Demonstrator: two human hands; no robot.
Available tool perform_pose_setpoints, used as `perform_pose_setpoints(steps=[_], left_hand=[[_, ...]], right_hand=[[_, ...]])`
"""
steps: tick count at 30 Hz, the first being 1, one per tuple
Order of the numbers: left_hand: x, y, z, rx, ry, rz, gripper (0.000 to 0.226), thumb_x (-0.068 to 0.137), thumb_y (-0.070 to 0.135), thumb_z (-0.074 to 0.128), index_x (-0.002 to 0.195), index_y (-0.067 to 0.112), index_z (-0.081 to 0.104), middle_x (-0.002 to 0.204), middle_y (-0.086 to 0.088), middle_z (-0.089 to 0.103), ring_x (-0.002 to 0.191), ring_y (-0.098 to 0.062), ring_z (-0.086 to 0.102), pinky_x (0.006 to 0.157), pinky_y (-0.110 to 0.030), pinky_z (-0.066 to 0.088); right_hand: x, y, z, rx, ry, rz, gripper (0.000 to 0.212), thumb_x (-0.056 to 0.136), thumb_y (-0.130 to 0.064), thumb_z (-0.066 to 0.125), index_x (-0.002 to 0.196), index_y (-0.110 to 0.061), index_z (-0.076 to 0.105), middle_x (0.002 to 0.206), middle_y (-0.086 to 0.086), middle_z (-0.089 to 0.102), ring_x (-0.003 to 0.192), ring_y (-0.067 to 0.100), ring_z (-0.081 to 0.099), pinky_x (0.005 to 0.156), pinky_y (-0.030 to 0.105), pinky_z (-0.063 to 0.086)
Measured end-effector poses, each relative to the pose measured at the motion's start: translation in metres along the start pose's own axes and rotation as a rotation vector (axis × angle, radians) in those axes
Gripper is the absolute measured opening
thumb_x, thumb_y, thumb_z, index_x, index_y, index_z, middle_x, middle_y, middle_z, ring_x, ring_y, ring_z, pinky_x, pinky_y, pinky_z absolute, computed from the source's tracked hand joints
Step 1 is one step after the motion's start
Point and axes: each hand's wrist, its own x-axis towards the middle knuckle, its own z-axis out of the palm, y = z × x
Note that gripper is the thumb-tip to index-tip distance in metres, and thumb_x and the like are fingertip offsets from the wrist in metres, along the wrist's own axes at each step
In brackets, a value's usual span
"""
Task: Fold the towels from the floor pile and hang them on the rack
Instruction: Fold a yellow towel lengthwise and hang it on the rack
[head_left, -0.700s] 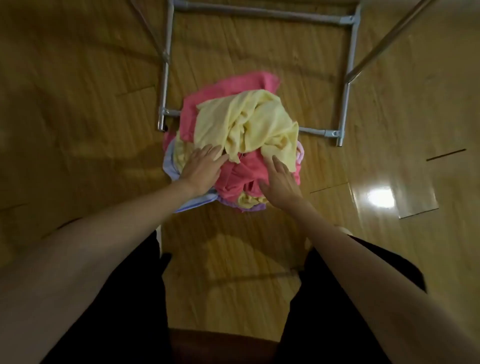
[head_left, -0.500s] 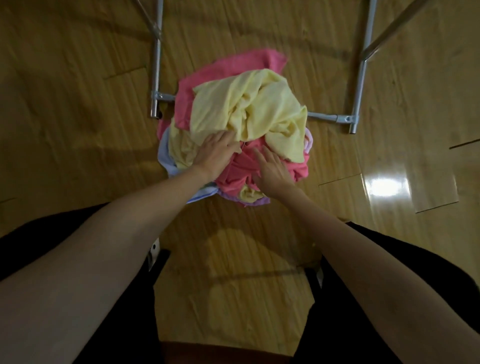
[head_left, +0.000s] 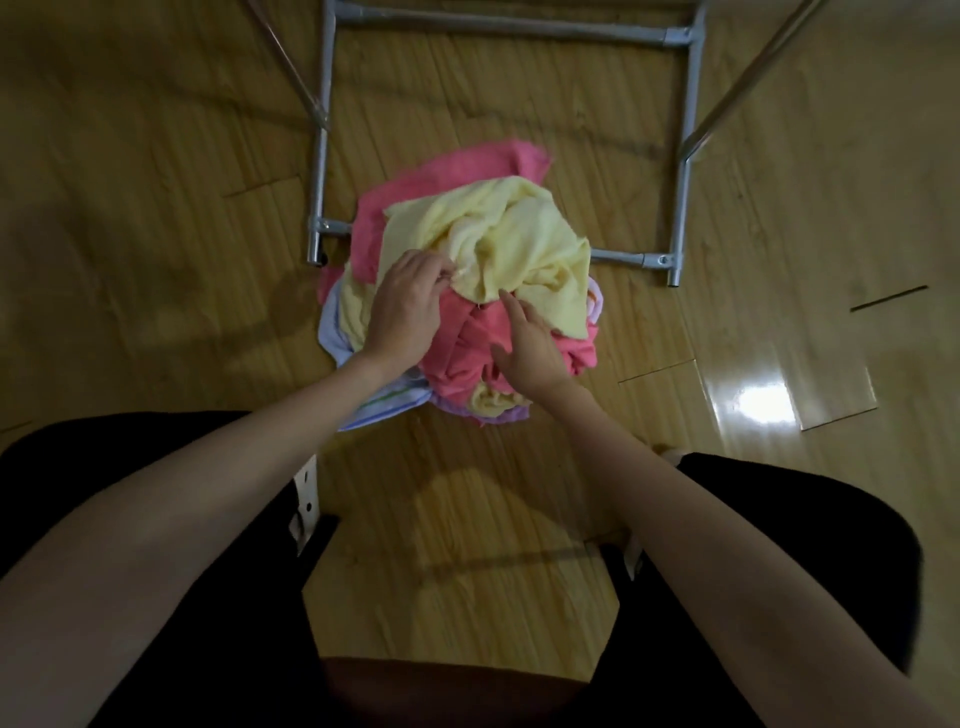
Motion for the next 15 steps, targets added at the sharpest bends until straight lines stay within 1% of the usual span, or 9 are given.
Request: perform_pose_setpoints(steps=[2, 4, 6, 8, 9, 12, 13, 15], left_hand=[[-0.003, 0.014, -0.026, -0.065, 0.059, -0.043, 0.016, 0.094, 0.007, 0.046, 0.100, 0.000, 0.060, 0.094, -0.011, 0.063, 0.092, -0.022, 0.059, 0.077, -0.029, 0.046], [-0.006, 0.029, -0.050, -0.109, 0.084, -0.049, 0.011, 0.093, 0.003, 0.050, 0.099, 0.001, 0.059, 0.093, -0.009, 0.063, 0.088, -0.018, 0.059, 0.074, -0.025, 0.045], [-0.008, 0.049, -0.074, -0.138, 0.085, -0.019, 0.009, 0.093, 0.003, 0.052, 0.098, 0.002, 0.059, 0.090, -0.005, 0.062, 0.084, -0.010, 0.056, 0.072, -0.016, 0.042], [-0.014, 0.072, -0.095, -0.168, 0.077, 0.017, 0.007, 0.092, 0.001, 0.053, 0.096, 0.001, 0.059, 0.088, -0.001, 0.059, 0.080, -0.001, 0.052, 0.072, -0.006, 0.037], [-0.018, 0.085, -0.105, -0.182, 0.079, 0.039, 0.007, 0.092, 0.001, 0.053, 0.096, 0.001, 0.059, 0.087, -0.001, 0.059, 0.078, 0.003, 0.050, 0.072, -0.005, 0.037], [-0.031, 0.118, -0.132, -0.226, 0.109, 0.101, 0.007, 0.091, -0.001, 0.055, 0.096, 0.002, 0.060, 0.086, 0.005, 0.057, 0.078, 0.014, 0.052, 0.071, -0.004, 0.037], [-0.036, 0.126, -0.141, -0.236, 0.122, 0.122, 0.007, 0.091, -0.001, 0.055, 0.096, 0.002, 0.060, 0.085, 0.007, 0.056, 0.078, 0.014, 0.052, 0.070, -0.004, 0.038], [-0.044, 0.141, -0.158, -0.253, 0.131, 0.151, 0.007, 0.092, 0.002, 0.055, 0.097, 0.004, 0.060, 0.084, 0.009, 0.056, 0.079, 0.007, 0.054, 0.071, -0.008, 0.040]], right_hand=[[-0.011, -0.014, -0.016, 0.066, 0.039, -0.043, 0.070, 0.091, -0.019, 0.059, 0.150, -0.013, 0.020, 0.148, 0.017, 0.033, 0.133, 0.031, 0.039, 0.105, 0.041, 0.039], [-0.023, -0.027, -0.032, 0.101, 0.073, -0.088, 0.072, 0.090, -0.018, 0.061, 0.150, -0.017, 0.021, 0.146, 0.015, 0.037, 0.127, 0.029, 0.046, 0.099, 0.038, 0.043], [-0.037, -0.040, -0.047, 0.107, 0.105, -0.138, 0.073, 0.090, -0.016, 0.062, 0.150, -0.022, 0.020, 0.143, 0.012, 0.040, 0.119, 0.026, 0.051, 0.093, 0.037, 0.046], [-0.051, -0.053, -0.060, 0.124, 0.148, -0.184, 0.073, 0.089, -0.015, 0.062, 0.149, -0.026, 0.021, 0.140, 0.011, 0.043, 0.117, 0.025, 0.051, 0.092, 0.037, 0.048], [-0.058, -0.059, -0.067, 0.138, 0.180, -0.212, 0.072, 0.089, -0.015, 0.062, 0.149, -0.026, 0.024, 0.139, 0.011, 0.044, 0.115, 0.024, 0.052, 0.092, 0.036, 0.048], [-0.081, -0.076, -0.084, 0.157, 0.255, -0.314, 0.063, 0.088, -0.016, 0.063, 0.144, -0.021, 0.036, 0.130, 0.010, 0.049, 0.106, 0.021, 0.055, 0.087, 0.030, 0.048], [-0.089, -0.082, -0.089, 0.159, 0.273, -0.334, 0.056, 0.088, -0.016, 0.063, 0.140, -0.018, 0.043, 0.128, 0.010, 0.050, 0.106, 0.021, 0.055, 0.089, 0.031, 0.048], [-0.103, -0.092, -0.098, 0.174, 0.314, -0.360, 0.038, 0.089, -0.018, 0.063, 0.126, -0.011, 0.057, 0.123, 0.011, 0.054, 0.107, 0.023, 0.055, 0.091, 0.037, 0.049]])
